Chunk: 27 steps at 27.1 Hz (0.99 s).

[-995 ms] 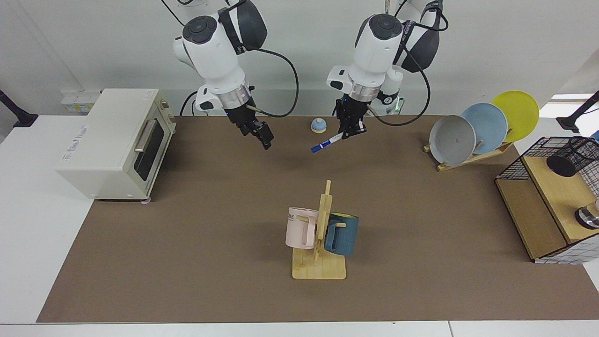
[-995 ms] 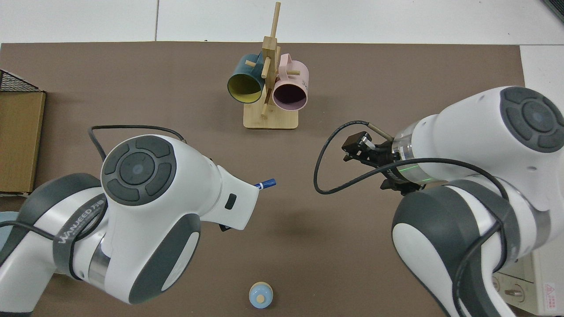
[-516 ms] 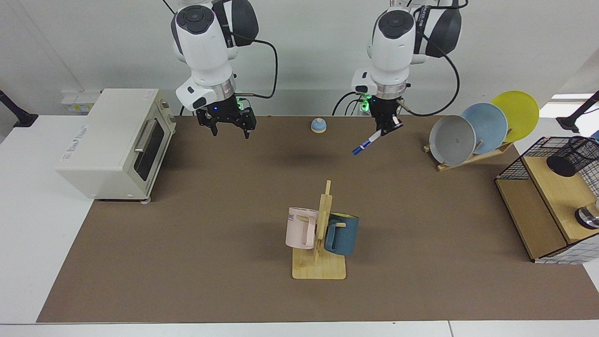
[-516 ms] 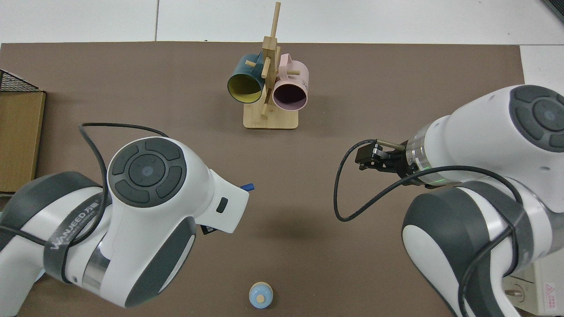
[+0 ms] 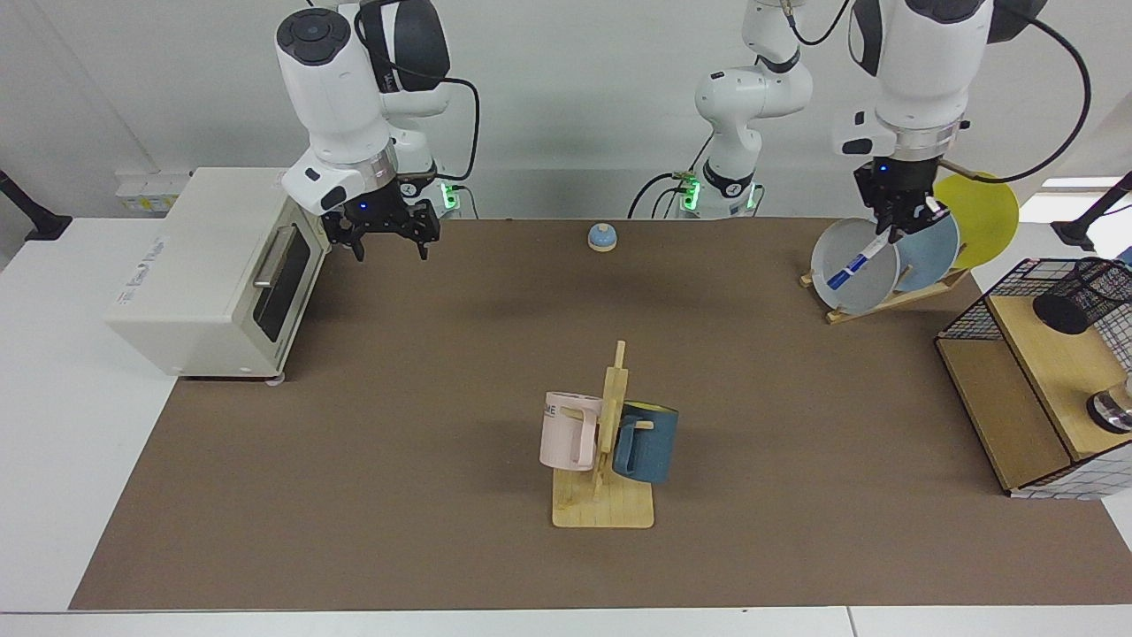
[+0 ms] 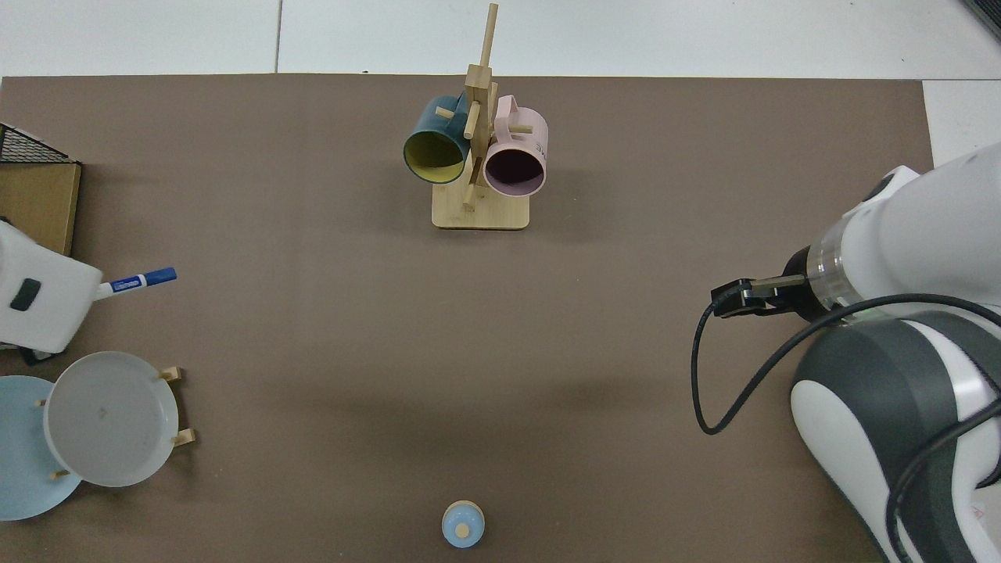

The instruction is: Put markers into pen holder

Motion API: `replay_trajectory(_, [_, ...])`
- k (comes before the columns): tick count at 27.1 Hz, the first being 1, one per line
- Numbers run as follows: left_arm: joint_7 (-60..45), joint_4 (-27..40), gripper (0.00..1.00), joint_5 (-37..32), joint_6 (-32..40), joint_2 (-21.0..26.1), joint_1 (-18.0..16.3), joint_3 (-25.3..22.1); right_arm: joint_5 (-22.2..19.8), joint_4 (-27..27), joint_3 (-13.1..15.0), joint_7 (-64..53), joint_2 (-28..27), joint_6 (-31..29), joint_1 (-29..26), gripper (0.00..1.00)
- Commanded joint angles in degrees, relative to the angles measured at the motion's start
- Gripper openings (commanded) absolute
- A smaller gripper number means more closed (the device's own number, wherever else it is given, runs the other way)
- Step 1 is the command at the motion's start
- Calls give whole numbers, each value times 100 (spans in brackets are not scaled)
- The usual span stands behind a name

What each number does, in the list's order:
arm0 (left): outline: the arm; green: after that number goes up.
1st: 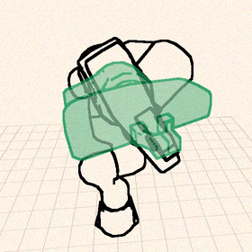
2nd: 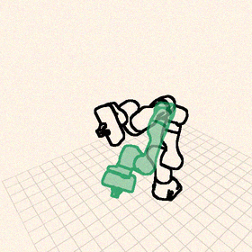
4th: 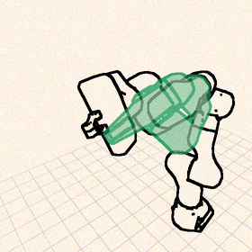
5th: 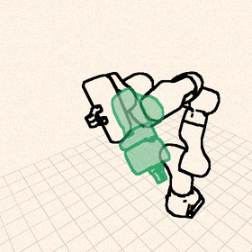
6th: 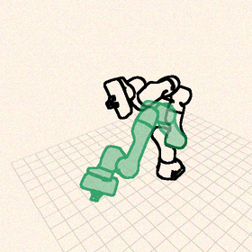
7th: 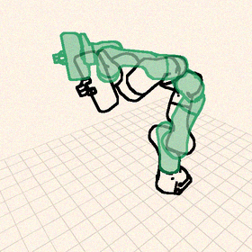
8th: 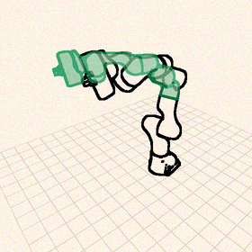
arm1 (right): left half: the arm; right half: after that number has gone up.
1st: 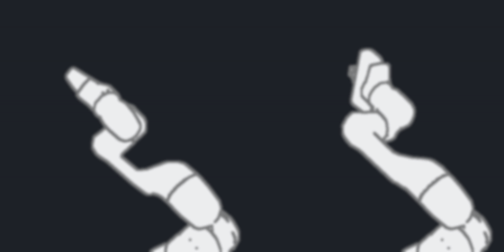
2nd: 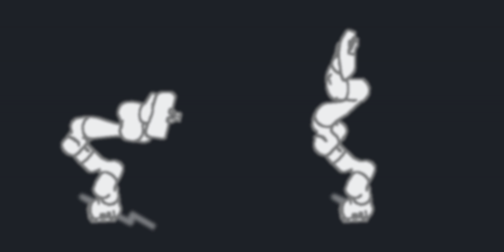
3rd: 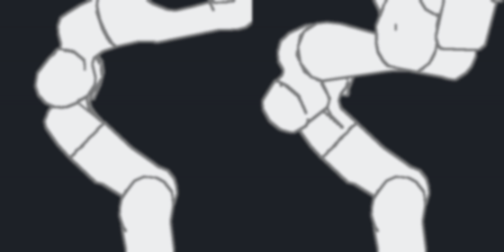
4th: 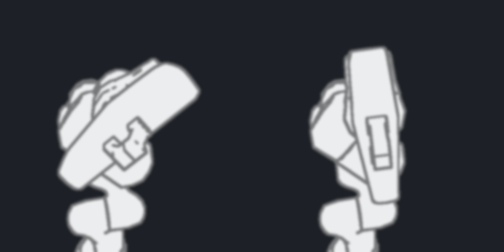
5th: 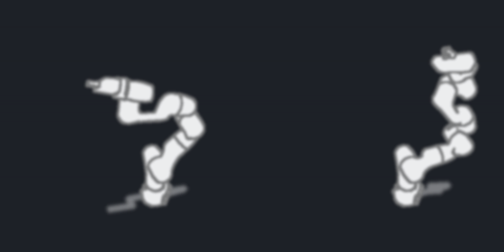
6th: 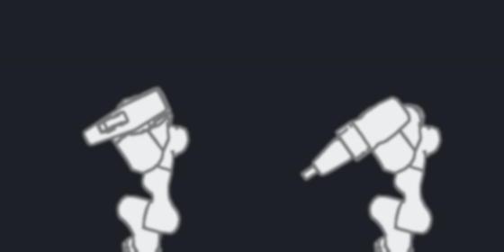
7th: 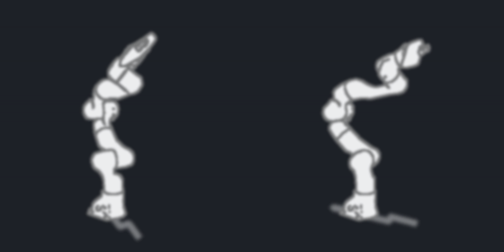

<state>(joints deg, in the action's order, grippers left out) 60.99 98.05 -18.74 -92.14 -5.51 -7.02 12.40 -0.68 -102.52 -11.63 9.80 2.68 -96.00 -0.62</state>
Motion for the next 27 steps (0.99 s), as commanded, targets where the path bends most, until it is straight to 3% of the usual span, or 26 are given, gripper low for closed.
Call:
replay_trajectory(1, [650,-313,0,-612,73,68,-238,69,24,91,-85,-180,57,248,-281,99])
replay_trajectory(11, [1345,-559,0,-1404,-146,208,-466,69,-55,373,-94,-171,-31,538,-360,99])
replay_trajectory(17, [2249,-612,0,-1501,-744,305,-1081,60,-82,610,-103,-171,-101,617,-351,99])
replay_trajectory(21, [2759,-796,0,-1579,-876,454,-1494,69,-256,1049,-112,-180,-347,819,-334,99])
replay_trajectory(27, [3402,-990,0,-1992,-1113,621,-1565,52,-398,1199,-121,-171,-435,829,-298,99])
